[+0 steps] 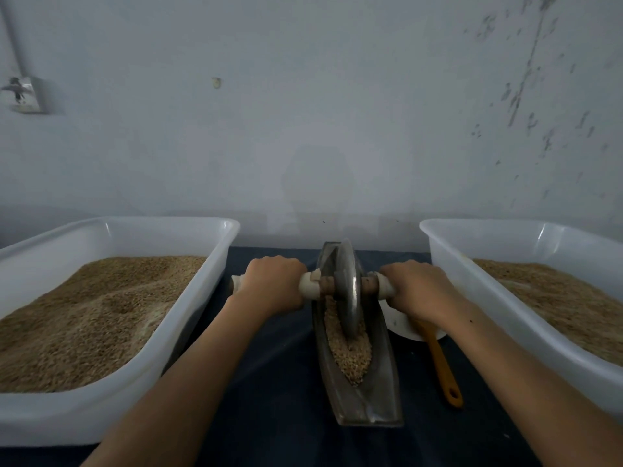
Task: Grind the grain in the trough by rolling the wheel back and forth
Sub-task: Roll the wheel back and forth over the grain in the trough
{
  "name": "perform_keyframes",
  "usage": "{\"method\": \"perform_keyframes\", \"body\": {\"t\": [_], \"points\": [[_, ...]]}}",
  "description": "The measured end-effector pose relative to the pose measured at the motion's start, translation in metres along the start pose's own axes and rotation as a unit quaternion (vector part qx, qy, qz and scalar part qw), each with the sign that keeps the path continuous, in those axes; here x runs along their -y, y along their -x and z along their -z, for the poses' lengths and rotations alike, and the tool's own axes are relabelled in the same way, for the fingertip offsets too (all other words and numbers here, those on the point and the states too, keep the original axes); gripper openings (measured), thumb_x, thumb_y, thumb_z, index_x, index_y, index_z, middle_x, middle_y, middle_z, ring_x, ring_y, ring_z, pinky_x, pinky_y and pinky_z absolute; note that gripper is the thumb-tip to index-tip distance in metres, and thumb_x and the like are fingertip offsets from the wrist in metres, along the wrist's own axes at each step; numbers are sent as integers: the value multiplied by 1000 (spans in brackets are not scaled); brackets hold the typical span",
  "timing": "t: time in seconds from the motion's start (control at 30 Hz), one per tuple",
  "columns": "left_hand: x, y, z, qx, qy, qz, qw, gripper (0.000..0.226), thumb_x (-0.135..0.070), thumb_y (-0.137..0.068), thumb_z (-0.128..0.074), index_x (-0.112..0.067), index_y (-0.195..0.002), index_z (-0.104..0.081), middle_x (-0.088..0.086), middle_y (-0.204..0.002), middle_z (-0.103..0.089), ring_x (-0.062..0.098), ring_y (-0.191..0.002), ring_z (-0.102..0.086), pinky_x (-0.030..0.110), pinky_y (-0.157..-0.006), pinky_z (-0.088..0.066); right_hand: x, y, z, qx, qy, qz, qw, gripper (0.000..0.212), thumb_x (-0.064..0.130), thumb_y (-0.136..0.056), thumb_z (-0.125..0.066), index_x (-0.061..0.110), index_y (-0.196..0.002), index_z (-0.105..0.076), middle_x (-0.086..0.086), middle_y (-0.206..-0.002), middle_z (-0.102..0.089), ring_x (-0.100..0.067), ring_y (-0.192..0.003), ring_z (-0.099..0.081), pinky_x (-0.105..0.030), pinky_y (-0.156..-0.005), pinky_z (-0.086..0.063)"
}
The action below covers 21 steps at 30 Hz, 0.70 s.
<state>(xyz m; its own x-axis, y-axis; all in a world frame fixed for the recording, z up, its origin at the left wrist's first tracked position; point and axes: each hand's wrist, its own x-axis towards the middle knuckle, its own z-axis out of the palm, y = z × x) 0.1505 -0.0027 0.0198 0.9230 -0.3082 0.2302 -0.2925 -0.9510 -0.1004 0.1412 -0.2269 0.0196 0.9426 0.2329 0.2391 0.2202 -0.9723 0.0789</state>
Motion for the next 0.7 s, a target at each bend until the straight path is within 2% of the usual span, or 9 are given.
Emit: {"method": "perform_keyframes", "body": {"t": [0.07,0.17,0.27,0.37,0.47,0.57,0.63,0.7], "points": [[1,0,1,22,-3,-4,1000,20,-35,-79,-65,-24,-96,-59,-5,-89,-62,14,-76,-53,30,-67,-38,-2,0,3,37,8,4,999,11,20,-86,-58,26,-94,-55,2,-94,-64,-18,-86,-60,-30,-71,-45],[2,0,8,84,14,-15,996,24,-36,-76,-69,-26,-96,-59,-7,-84,-57,14,-77,-52,31,-69,-39,-4,-1,12,133,-1,7,991,18,23,-84,-65,25,-100,-58,3,-89,-62,-14,-81,-60,-26,-65,-43],[4,0,13,147,51,-17,988,30,-36,-75,-72,-26,-102,-62,-7,-84,-62,13,-78,-57,30,-70,-42,-7,-1,18,196,-36,7,980,19,22,-82,-70,28,-86,-52,5,-82,-58,-13,-79,-59,-23,-59,-39],[2,0,14,148,50,-16,988,30,-35,-75,-72,-26,-103,-62,-5,-86,-64,13,-76,-57,29,-69,-41,-7,-1,20,214,-51,5,976,23,21,-81,-71,30,-79,-49,5,-82,-58,-14,-81,-59,-23,-61,-42],[0,1,11,91,23,-10,996,27,-36,-76,-70,-28,-99,-61,-7,-81,-55,14,-76,-52,30,-69,-39,-5,-1,15,173,-23,2,985,17,23,-83,-67,27,-82,-50,4,-83,-59,-14,-79,-59,-25,-62,-41],[1,1,4,34,11,6,999,19,-35,-77,-66,-27,-93,-59,-6,-83,-58,15,-75,-53,30,-67,-39,0,0,6,46,13,9,999,9,21,-87,-58,28,-88,-52,3,-87,-59,-16,-79,-56,-29,-65,-39],[1,1,1,19,14,14,1000,16,-35,-79,-64,-27,-88,-54,-5,-87,-60,14,-76,-53,30,-67,-39,2,0,1,-18,22,12,1000,13,19,-88,-54,29,-85,-47,4,-88,-58,-18,-79,-54,-30,-67,-36],[2,1,-1,17,16,16,1000,16,-35,-80,-64,-27,-88,-52,-4,-91,-63,14,-78,-53,31,-69,-39,3,0,0,-28,24,11,999,16,19,-88,-54,30,-83,-44,4,-87,-57,-18,-78,-51,-30,-67,-35]]}}
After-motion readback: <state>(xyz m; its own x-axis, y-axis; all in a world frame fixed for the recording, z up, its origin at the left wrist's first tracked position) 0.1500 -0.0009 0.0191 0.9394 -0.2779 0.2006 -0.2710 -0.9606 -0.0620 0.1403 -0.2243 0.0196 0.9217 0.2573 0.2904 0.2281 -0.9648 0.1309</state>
